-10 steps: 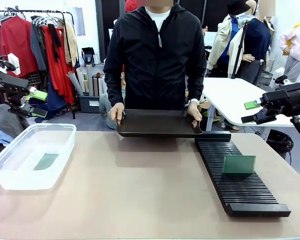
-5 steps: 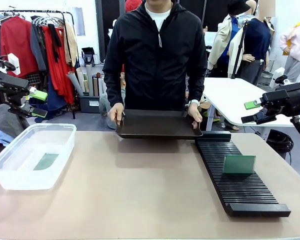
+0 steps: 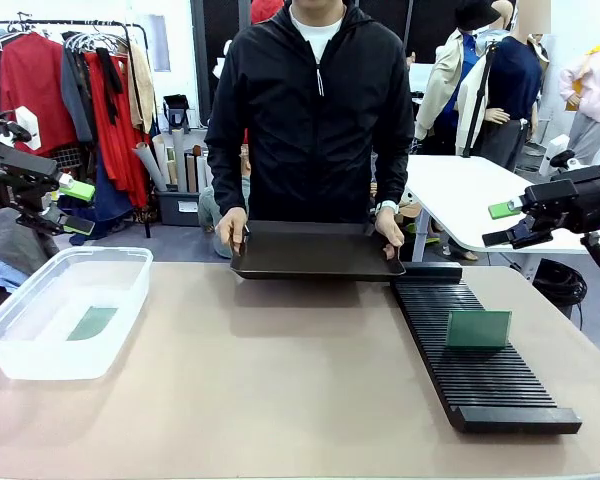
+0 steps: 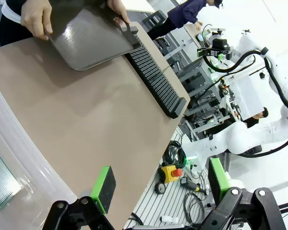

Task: Sort PCBs into racks and boxes based on the side picked up.
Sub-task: If the short side of the Blank PCB is picked up, insert it into the PCB Rack ; if the long side is picked up, place it in the Organizing box.

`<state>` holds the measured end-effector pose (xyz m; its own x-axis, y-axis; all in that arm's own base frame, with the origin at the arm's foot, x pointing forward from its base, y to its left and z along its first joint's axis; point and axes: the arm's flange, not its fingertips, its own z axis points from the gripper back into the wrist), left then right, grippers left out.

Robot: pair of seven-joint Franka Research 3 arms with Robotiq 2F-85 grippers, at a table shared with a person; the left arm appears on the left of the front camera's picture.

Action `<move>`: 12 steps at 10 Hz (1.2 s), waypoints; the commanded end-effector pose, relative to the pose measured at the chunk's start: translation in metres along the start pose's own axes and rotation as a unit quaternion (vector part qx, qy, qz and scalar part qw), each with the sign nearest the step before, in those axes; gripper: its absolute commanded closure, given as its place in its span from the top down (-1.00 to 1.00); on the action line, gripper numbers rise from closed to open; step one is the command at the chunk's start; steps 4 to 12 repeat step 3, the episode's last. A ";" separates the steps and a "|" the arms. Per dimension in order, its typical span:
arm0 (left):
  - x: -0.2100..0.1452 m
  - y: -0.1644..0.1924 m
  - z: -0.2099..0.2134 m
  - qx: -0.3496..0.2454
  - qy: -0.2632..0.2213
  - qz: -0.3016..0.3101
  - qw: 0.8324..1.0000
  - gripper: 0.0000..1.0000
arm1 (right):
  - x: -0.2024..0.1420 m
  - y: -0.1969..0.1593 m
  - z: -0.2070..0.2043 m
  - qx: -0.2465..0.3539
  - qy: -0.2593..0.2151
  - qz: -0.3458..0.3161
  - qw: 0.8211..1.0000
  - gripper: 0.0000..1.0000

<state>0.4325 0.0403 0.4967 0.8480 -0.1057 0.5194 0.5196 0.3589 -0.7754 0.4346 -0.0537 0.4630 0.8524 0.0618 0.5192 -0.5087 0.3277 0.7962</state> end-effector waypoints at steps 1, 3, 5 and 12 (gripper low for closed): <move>0.002 -0.001 0.002 0.000 0.004 -0.003 1.000 1.00 | 0.000 0.001 -0.001 0.005 -0.001 0.010 1.000 1.00; 0.002 -0.001 0.002 0.000 0.004 -0.003 1.000 1.00 | 0.000 0.001 -0.001 0.005 -0.001 0.010 1.000 1.00; 0.002 -0.001 0.002 0.000 0.004 -0.003 1.000 1.00 | 0.000 0.001 -0.001 0.005 -0.001 0.010 1.000 1.00; 0.002 -0.001 0.002 0.000 0.004 -0.003 1.000 1.00 | 0.000 0.001 -0.001 0.005 -0.001 0.010 1.000 1.00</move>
